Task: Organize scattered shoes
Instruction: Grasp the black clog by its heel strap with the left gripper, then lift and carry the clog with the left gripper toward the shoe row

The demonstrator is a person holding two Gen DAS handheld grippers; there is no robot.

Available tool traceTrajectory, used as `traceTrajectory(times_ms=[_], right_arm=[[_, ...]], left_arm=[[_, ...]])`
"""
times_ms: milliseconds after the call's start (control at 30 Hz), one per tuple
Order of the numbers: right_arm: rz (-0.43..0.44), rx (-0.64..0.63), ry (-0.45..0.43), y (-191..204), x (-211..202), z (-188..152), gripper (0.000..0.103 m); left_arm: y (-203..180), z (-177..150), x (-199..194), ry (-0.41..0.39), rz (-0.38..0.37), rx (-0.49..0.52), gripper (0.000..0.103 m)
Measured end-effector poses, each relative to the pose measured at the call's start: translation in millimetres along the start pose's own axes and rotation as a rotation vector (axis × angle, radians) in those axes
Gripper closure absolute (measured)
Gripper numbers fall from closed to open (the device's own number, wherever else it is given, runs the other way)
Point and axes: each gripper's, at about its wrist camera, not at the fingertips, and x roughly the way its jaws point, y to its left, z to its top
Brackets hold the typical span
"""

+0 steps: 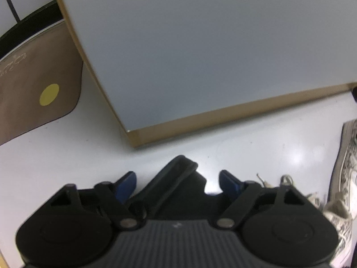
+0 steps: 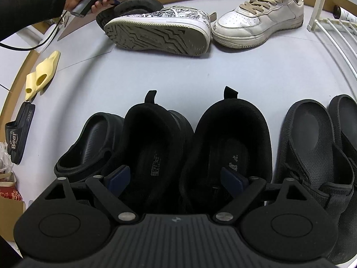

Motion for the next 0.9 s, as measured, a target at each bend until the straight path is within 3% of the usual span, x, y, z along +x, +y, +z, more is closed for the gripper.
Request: traceTrajectory(times_ms=[233, 333, 400, 433, 700, 900], right_arm=[[-0.002, -0.008, -0.006, -0.8, -2.3, 0.5, 0.011], [-0.001, -0.001, 0.007, -2.8, 0.2, -1.1, 0.011], [-0.001, -0.003, 0.007, -3.3, 0.7, -0.7, 0.011], [-0.001, -0.005, 0.006, -3.5, 0.6, -0.2, 0.011], [0.007, 0.000, 0.015, -4.5, 5.6, 0.4, 0.012], [0.023, 0.045, -0.001, -4.3, -1.8, -5.2, 0.011]], left_arm=[[4.6, -0.2, -5.4, 0.054, -0.005, 0.017, 0.047], [0.8, -2.2, -5.4, 0.046, 0.024, 0.034, 0.043], [2.2, -1.7, -1.1, 0.078, 0.041, -0.002, 0.033], [5.2, -1.2, 0.6, 0.092, 0.032, -0.027, 0.032], [9.6, -1.2, -9.6, 0.095, -0.023, -0.020, 0.058], [27.4, -5.4, -49.2, 0.028, -0.013, -0.019, 0.067]])
